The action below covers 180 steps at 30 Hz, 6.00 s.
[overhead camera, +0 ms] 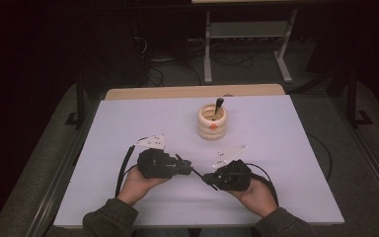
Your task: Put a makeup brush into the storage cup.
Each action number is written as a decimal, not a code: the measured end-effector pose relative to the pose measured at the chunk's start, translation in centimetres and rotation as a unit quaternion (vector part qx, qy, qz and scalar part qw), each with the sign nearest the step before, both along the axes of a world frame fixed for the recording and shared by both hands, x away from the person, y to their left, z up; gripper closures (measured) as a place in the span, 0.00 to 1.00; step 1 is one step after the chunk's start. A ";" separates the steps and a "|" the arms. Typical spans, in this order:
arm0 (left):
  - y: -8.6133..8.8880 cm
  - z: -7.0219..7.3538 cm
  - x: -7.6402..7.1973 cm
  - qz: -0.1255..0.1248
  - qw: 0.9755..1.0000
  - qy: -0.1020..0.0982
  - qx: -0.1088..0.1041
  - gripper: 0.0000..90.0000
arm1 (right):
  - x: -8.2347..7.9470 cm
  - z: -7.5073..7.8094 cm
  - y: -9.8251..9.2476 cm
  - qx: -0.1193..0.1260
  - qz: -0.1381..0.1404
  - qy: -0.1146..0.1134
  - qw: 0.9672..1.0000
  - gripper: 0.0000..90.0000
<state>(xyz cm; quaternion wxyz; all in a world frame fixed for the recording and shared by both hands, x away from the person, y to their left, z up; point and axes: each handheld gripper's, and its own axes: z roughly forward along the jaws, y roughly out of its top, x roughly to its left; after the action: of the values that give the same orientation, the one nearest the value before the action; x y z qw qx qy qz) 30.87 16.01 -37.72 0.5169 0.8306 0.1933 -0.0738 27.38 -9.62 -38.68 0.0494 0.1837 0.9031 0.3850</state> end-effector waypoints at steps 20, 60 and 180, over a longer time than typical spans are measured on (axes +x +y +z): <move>-0.6 1.2 -0.4 -0.023 0.999 -0.015 0.028 0.95 | 0.4 -0.1 0.9 0.013 0.018 0.016 1.000 0.74; 1.5 0.6 -1.8 0.031 0.995 -0.056 0.078 0.68 | 4.9 1.6 -4.1 0.068 -0.059 0.078 0.993 0.94; 5.0 0.5 -1.8 0.086 0.991 -0.072 0.067 0.56 | 21.9 8.7 -2.0 0.098 -0.245 0.056 0.963 0.95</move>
<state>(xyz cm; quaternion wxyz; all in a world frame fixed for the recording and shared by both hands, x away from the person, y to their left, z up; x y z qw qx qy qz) 29.06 21.00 -37.18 0.4770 0.8469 0.2307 0.0445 49.30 -11.67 -29.99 0.0736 0.4245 0.7895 0.4371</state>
